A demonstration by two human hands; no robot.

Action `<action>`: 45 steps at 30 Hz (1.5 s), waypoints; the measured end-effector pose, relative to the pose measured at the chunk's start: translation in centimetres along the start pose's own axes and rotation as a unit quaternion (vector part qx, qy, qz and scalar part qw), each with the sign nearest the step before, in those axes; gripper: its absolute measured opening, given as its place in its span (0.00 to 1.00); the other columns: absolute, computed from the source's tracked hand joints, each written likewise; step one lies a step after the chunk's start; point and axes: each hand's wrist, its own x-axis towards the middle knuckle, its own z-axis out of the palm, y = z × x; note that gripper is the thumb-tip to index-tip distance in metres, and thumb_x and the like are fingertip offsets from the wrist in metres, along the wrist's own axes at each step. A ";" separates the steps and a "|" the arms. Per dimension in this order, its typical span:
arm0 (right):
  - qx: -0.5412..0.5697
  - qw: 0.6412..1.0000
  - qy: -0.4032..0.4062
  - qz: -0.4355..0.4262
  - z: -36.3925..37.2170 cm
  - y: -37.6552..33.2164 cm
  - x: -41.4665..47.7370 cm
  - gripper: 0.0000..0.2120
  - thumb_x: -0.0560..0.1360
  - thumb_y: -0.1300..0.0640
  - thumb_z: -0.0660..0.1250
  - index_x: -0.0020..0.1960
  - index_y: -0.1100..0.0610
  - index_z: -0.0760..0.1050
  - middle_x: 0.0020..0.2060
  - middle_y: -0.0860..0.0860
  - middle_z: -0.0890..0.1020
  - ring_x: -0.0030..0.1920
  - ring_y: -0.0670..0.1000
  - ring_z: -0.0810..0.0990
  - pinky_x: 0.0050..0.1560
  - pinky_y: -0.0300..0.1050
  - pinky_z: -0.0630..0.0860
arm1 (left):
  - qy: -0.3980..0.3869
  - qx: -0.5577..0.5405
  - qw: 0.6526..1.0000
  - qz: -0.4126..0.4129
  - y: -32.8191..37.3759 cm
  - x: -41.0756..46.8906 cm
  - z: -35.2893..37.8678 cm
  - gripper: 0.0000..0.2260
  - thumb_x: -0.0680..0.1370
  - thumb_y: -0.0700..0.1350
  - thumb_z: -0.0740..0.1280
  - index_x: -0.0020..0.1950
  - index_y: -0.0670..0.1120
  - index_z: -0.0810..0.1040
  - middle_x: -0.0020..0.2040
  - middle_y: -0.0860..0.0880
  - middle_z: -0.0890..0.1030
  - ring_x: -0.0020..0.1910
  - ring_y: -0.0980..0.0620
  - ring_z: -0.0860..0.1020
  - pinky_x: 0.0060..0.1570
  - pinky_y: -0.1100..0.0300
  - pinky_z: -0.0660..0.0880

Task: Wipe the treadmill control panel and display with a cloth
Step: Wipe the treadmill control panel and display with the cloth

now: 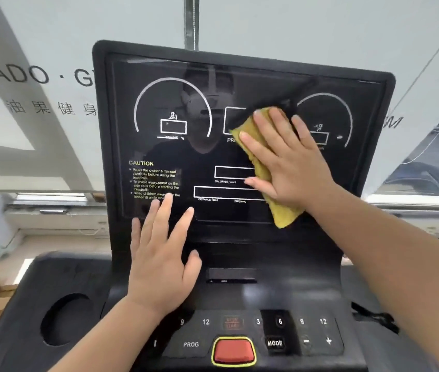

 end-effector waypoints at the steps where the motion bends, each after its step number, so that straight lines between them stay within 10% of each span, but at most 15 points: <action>1: 0.007 0.999 0.006 0.035 -0.5 0.2 1.5 0.41 0.80 0.29 0.53 0.84 0.51 0.49 0.83 0.60 0.49 0.82 0.64 0.47 0.80 0.65 0.46 | 0.002 0.004 1.000 -0.006 0.3 0.2 -0.1 0.31 0.74 0.55 0.58 0.77 0.53 0.66 0.83 0.47 0.55 0.82 0.44 0.50 0.77 0.36 0.50; 7: 0.111 0.972 0.011 0.208 -0.7 -5.7 2.6 0.47 0.79 0.27 0.48 0.84 0.60 0.45 0.80 0.70 0.43 0.80 0.73 0.41 0.79 0.70 0.42 | -0.001 0.023 0.999 -0.029 1.8 0.8 -0.3 0.32 0.73 0.55 0.59 0.78 0.51 0.66 0.82 0.48 0.56 0.81 0.44 0.55 0.76 0.36 0.55; 14: 0.123 0.990 -0.017 0.073 3.9 -9.5 -6.9 0.45 0.77 0.27 0.56 0.84 0.53 0.48 0.82 0.63 0.44 0.81 0.67 0.40 0.80 0.66 0.41 | -0.054 0.078 0.995 -0.018 1.6 1.5 -0.7 0.32 0.72 0.57 0.61 0.75 0.50 0.71 0.81 0.47 0.61 0.79 0.43 0.60 0.71 0.35 0.66; 26: 0.159 0.882 0.069 0.438 -2.0 0.0 5.2 0.46 0.79 0.28 0.45 0.83 0.60 0.46 0.79 0.72 0.45 0.79 0.75 0.43 0.77 0.73 0.44 | -0.041 0.044 0.998 -0.022 1.7 1.8 -1.0 0.31 0.72 0.57 0.62 0.74 0.49 0.73 0.78 0.47 0.64 0.76 0.43 0.64 0.66 0.44 0.73; 33: 0.115 0.986 0.055 0.103 -0.5 -7.8 4.6 0.38 0.81 0.32 0.52 0.84 0.52 0.50 0.83 0.60 0.49 0.82 0.66 0.45 0.80 0.67 0.44 | -0.016 0.034 0.999 0.002 1.2 2.6 -1.3 0.29 0.69 0.55 0.64 0.69 0.45 0.77 0.73 0.45 0.71 0.68 0.40 0.71 0.63 0.41 0.75; 38: 0.054 0.992 0.040 -0.105 2.8 -5.2 -2.0 0.33 0.82 0.36 0.56 0.83 0.46 0.54 0.83 0.54 0.54 0.83 0.60 0.51 0.81 0.63 0.50 | -0.023 0.042 0.998 0.035 -0.1 2.4 -1.2 0.25 0.69 0.55 0.65 0.63 0.46 0.81 0.74 0.45 0.72 0.67 0.40 0.72 0.60 0.40 0.76; 45: 0.063 0.963 0.036 0.259 0.0 2.4 -0.1 0.35 0.82 0.38 0.52 0.84 0.51 0.51 0.82 0.63 0.49 0.81 0.69 0.46 0.79 0.68 0.42 | -0.014 -0.012 0.999 0.051 -1.1 2.7 -1.8 0.22 0.70 0.55 0.65 0.60 0.48 0.82 0.73 0.50 0.73 0.67 0.47 0.71 0.60 0.45 0.76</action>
